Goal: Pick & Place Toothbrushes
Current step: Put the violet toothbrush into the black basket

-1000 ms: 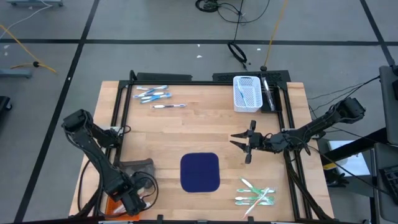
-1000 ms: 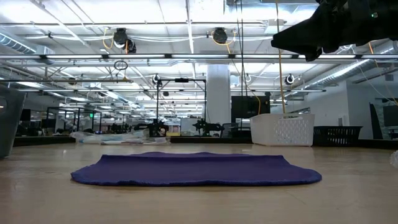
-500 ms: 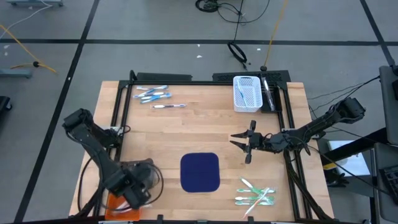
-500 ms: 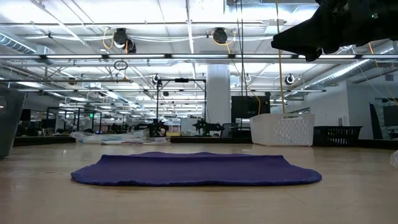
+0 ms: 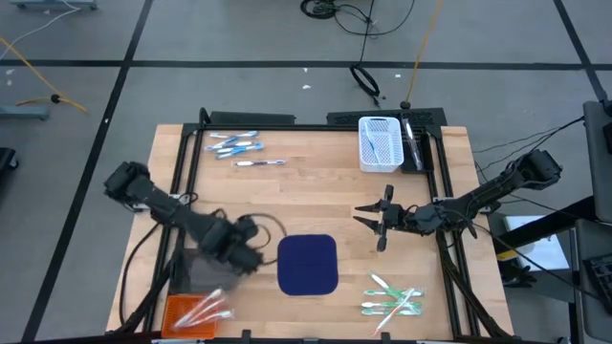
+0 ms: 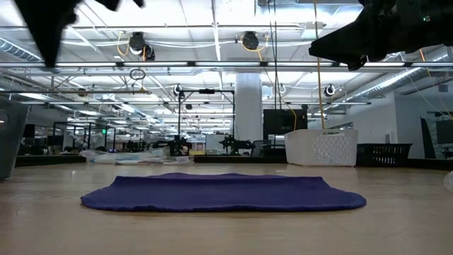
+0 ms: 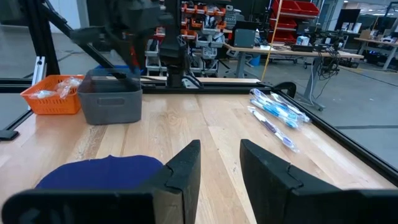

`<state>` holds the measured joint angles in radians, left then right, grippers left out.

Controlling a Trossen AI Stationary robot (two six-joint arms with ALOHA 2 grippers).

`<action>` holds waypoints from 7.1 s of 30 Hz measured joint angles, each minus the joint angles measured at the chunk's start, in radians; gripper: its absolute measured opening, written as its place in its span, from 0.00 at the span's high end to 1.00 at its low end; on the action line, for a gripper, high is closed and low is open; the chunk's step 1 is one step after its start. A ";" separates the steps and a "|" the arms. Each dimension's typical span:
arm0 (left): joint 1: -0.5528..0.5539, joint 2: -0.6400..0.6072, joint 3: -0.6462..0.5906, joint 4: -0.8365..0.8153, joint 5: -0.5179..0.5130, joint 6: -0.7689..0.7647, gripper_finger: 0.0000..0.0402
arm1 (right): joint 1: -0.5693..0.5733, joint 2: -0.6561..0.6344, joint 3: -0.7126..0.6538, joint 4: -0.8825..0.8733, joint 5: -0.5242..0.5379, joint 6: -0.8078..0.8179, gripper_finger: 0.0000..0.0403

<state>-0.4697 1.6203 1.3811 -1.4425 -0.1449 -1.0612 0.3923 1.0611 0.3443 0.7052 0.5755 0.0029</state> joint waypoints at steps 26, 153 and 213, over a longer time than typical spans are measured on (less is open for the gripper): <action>0.755 0.000 0.000 0.288 -0.092 0.879 0.79 | 0.000 0.000 0.000 -0.002 0.000 0.010 0.74; 0.682 0.014 -0.004 0.931 0.286 1.051 1.00 | -0.037 0.000 0.000 0.049 0.000 0.023 0.74; 0.437 0.191 -0.003 1.597 0.039 1.121 1.00 | -0.066 0.000 0.000 0.250 -0.002 -0.042 0.74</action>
<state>-0.0325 1.8114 1.3785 0.1545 -0.1061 0.0597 0.3267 1.0607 0.3443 0.9554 0.5736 -0.0388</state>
